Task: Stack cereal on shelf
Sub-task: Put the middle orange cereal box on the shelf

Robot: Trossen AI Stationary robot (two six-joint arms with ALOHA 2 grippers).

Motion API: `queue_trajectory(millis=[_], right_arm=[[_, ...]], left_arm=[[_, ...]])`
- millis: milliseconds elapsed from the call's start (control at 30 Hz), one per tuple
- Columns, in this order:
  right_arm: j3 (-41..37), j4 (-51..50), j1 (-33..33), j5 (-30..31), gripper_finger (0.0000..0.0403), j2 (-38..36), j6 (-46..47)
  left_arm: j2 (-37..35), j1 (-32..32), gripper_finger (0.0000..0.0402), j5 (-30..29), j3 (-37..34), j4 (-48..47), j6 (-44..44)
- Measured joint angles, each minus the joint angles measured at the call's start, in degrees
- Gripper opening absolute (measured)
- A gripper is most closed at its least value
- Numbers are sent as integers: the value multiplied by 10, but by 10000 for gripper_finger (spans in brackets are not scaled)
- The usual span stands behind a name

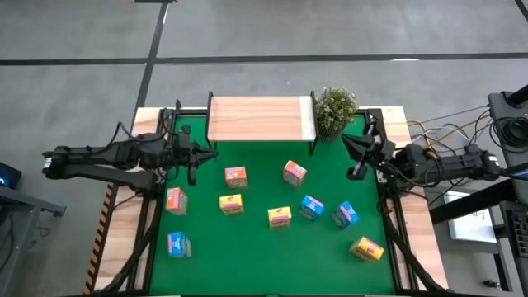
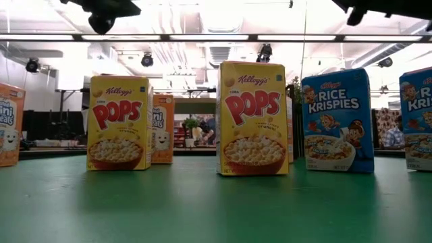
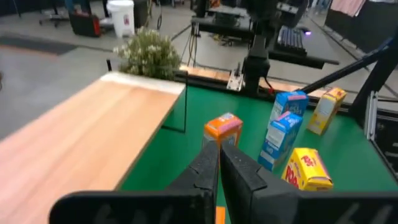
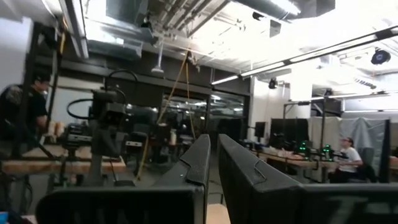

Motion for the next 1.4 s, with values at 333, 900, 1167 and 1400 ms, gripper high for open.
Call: queue_trajectory(millis=[333, 900, 1167, 1400], right_arm=[[40, -37, -18, 0, 22, 53, -4], [60, -62, -18, 5, 22, 40, -74], [60, -80, -18, 5, 22, 40, -69], [60, -89, -18, 5, 22, 40, -47]], left_arm=[[12, 0, 0, 20, -5, -36, -60], [129, 0, 27, 32, -1, 56, -98], [199, 0, 44, 78, 26, -31, -79], [249, 1, 97, 90, 60, -69, -37]])
